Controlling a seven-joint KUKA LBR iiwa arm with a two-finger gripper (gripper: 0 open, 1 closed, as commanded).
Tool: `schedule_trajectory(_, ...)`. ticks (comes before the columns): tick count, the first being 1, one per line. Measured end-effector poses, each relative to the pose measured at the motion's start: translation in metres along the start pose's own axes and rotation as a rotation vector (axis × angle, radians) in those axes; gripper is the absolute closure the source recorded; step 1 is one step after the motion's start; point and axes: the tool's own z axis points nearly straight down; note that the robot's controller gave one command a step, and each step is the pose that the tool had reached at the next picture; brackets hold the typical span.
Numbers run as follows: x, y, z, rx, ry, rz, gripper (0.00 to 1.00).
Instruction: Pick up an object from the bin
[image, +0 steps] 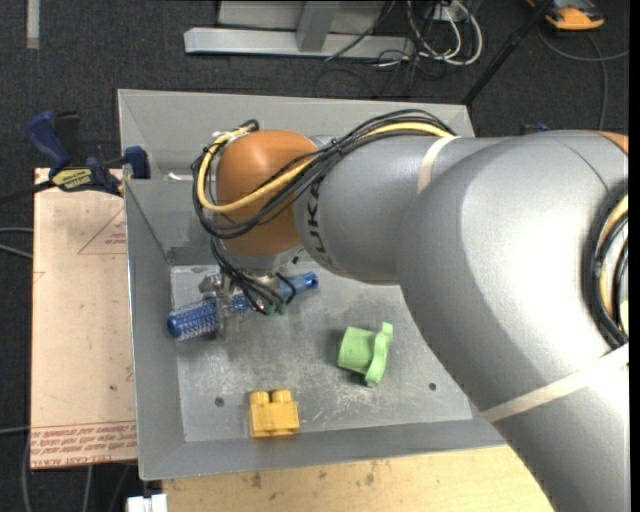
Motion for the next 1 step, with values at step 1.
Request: schedule_trajectory(1,0.0123,0.0297,-0.1144,-0.001,-0.008,-0.024,1.00)
